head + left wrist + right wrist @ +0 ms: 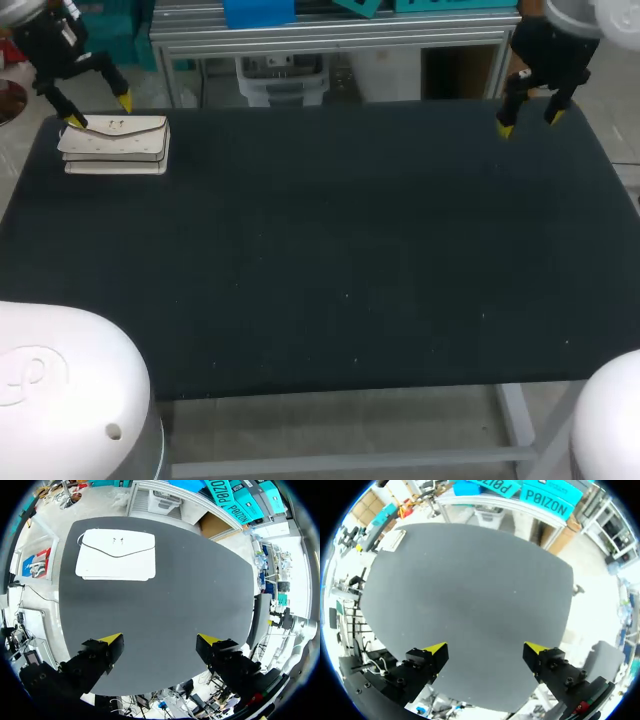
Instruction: Pick up the bag, open it, inspect its contents, close it, and place it on the opposite side
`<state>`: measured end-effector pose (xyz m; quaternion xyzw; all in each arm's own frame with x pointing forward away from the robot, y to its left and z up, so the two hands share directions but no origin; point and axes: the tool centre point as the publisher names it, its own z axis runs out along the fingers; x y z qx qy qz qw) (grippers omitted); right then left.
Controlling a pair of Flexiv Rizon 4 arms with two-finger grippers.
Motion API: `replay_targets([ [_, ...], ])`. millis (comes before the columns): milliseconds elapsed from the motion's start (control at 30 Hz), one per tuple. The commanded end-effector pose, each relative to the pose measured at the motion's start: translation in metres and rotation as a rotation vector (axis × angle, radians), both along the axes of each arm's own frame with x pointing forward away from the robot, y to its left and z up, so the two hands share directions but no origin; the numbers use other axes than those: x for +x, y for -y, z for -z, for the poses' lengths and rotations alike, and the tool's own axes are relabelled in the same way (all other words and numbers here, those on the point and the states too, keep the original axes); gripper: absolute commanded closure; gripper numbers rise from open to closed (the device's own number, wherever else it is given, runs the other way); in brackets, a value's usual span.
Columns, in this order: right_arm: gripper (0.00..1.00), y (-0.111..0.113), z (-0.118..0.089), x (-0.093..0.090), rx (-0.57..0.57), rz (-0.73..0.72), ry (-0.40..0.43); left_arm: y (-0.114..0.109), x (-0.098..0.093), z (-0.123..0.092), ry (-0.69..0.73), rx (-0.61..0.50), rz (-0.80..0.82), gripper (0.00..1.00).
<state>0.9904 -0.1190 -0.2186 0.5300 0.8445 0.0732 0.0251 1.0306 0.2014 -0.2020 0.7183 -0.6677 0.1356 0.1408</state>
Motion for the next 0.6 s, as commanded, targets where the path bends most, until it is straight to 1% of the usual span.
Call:
replay_targets([
  [33,0.0,-0.002,0.012,-0.012,0.035,-0.064,0.136,-0.016,0.007,0.013,0.01,-0.141,-0.058,0.0],
  [200,0.0,-0.012,0.026,-0.021,0.049,-0.195,0.183,-0.036,0.019,0.027,0.006,-0.18,-0.131,0.0],
  [267,0.0,-0.016,0.033,-0.025,0.056,-0.273,0.205,-0.043,0.023,0.035,0.002,-0.182,-0.152,0.0],
  [333,0.0,-0.02,0.039,-0.029,0.089,-0.369,0.219,-0.05,0.026,0.041,-0.009,-0.21,-0.164,0.0],
  [400,0.0,-0.021,0.045,-0.032,0.127,-0.443,0.223,-0.056,0.029,0.046,-0.014,-0.234,-0.171,0.0],
  [433,0.0,-0.022,0.049,-0.033,0.146,-0.481,0.22,-0.058,0.031,0.049,-0.014,-0.227,-0.187,0.0],
  [600,0.0,-0.03,0.059,-0.036,0.164,-0.6,0.221,-0.07,0.037,0.06,-0.029,-0.267,-0.233,0.0],
])
